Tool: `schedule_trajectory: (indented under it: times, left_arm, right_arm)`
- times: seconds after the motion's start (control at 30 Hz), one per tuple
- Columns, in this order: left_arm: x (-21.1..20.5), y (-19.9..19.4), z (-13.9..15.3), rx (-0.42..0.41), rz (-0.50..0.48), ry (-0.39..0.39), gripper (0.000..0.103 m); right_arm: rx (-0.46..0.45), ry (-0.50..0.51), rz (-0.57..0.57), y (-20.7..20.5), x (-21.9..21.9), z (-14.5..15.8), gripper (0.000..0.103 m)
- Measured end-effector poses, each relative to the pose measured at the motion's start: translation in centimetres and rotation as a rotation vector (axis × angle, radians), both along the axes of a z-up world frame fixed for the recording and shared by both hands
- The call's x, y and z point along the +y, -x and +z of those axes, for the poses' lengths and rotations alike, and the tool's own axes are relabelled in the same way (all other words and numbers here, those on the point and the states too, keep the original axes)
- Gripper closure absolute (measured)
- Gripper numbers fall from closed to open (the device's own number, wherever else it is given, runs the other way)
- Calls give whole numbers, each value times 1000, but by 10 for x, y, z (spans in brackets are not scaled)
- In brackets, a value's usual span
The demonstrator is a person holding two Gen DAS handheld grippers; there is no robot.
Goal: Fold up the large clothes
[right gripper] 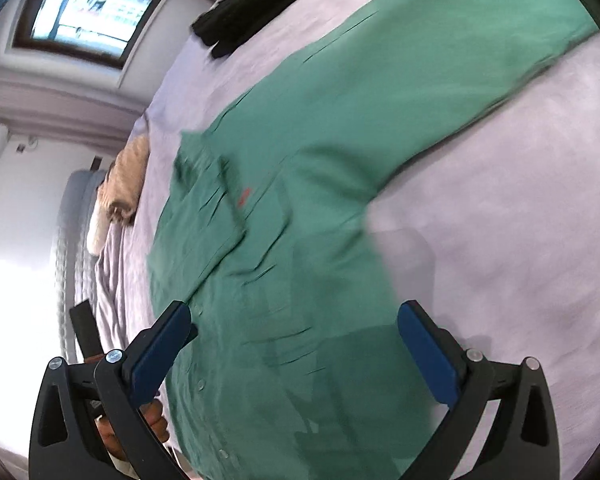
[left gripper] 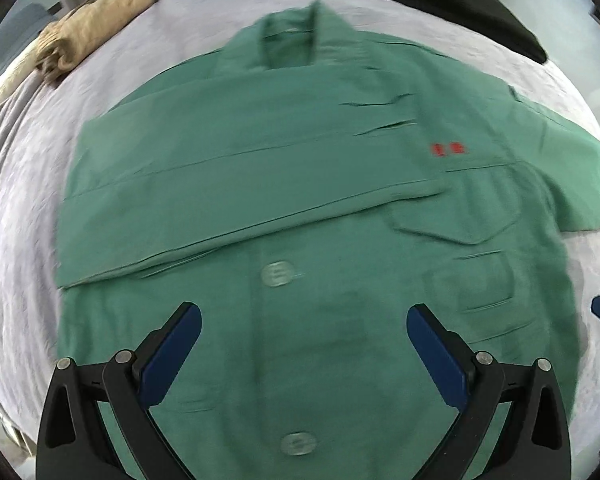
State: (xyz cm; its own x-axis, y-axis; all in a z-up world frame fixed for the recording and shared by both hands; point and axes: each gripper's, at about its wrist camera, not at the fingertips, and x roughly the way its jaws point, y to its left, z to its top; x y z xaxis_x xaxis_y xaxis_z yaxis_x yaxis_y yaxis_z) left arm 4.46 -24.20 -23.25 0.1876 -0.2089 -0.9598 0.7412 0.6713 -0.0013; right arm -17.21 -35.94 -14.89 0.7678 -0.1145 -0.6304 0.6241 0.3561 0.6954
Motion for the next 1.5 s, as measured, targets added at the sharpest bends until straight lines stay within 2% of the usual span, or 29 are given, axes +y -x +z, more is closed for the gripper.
schedule_trajectory:
  times: [0.23, 0.37, 0.5, 0.63, 0.93, 1.0, 1.03, 1.07, 1.1, 1.13, 1.17, 1.3, 1.4, 1.5]
  left_arm:
    - [-51, 3, -31, 8, -57, 15, 0]
    - [-102, -6, -41, 26, -83, 6, 0]
    - [-126, -14, -49, 20, -94, -6, 0]
    - [-137, -3, -53, 38, -102, -12, 0]
    - [-149, 11, -63, 20, -114, 2, 0]
    - [-146, 23, -52, 27, -114, 9, 0]
    - [-148, 21, -54, 29, -111, 11, 0]
    - [-145, 25, -54, 32, -109, 15, 0]
    - [-146, 31, -49, 32, -107, 17, 0]
    - [-150, 33, -48, 30, -104, 19, 0]
    - [-152, 26, -47, 26, -100, 21, 0]
    - [-162, -1, -42, -5, -67, 46, 0]
    - [-171, -27, -37, -10, -38, 81, 0]
    - [-180, -27, -39, -30, -52, 118, 0]
  right_arm:
    - [-20, -3, -190, 79, -64, 6, 0]
    - [-76, -21, -305, 123, -98, 6, 0]
    - [-143, -43, -392, 153, -125, 4, 0]
    - [-201, -63, -441, 167, -149, -2, 0]
    - [-319, -97, -518, 171, -197, -8, 0]
    - [-348, -120, -553, 172, -203, -9, 1]
    - [-364, -138, -570, 172, -206, -10, 8]
    - [-364, -160, -578, 173, -209, -13, 31]
    - [-349, -193, -586, 172, -212, -17, 70]
    - [-333, -221, -596, 172, -213, -21, 88]
    - [-336, -242, -611, 174, -214, -26, 100]
    - [-376, -196, -589, 171, -209, -17, 100]
    - [-377, -133, -533, 160, -206, 4, 100]
    - [-371, -74, -478, 143, -201, 28, 100]
